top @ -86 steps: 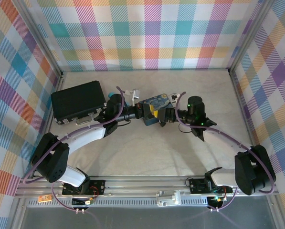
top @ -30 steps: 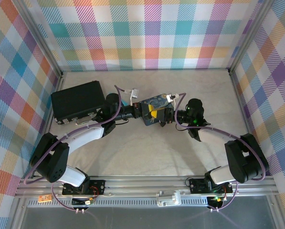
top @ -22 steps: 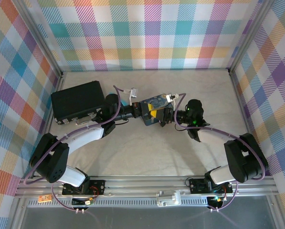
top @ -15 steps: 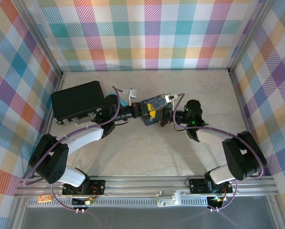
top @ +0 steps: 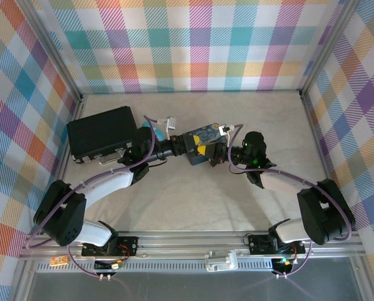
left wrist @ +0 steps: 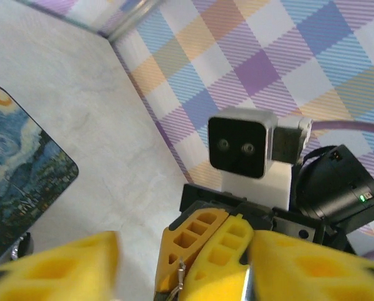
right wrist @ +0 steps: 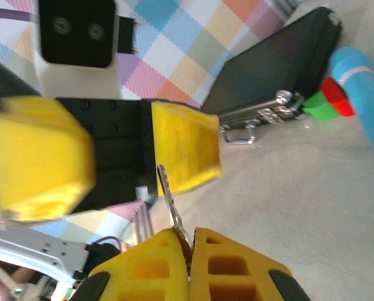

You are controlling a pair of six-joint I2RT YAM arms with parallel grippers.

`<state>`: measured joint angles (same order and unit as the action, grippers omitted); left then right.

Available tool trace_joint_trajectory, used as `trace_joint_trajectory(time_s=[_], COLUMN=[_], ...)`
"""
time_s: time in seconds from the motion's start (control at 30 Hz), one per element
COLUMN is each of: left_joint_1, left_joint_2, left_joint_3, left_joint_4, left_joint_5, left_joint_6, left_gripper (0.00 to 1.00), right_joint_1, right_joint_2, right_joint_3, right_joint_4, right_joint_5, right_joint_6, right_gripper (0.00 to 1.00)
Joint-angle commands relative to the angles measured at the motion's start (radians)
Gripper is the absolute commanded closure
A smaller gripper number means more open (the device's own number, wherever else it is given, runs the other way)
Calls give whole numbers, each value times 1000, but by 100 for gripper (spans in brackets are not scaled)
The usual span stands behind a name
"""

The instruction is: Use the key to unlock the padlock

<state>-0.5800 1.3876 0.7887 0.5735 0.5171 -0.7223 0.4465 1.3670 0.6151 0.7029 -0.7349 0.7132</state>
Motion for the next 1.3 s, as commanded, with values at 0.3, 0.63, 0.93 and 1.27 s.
trace_joint_trajectory(time_s=[0.3,0.63,0.93,1.27], left_joint_1=[-170,-304,-226,-141], left_joint_2=[-46,249,445,539], left_joint_3=[-102,-54,72,207], left_joint_4=[-172,-14,32,-64], left_joint_5=[-247,-410,-428,-454], left_joint_6=[-34,-210,-148,-24], left_gripper=[22,20,19,19], right_joint_1=[-59,-191,-198,-200], right_joint_2=[-72,-134,-171,-183], right_joint_3=[167,128,91,70], right_joint_4=[-843,-992,-987,-939], right_joint_5=[442,657,635,591], right_joint_6=[-404,-347,-356,-345], right_gripper=[100,100,100,100])
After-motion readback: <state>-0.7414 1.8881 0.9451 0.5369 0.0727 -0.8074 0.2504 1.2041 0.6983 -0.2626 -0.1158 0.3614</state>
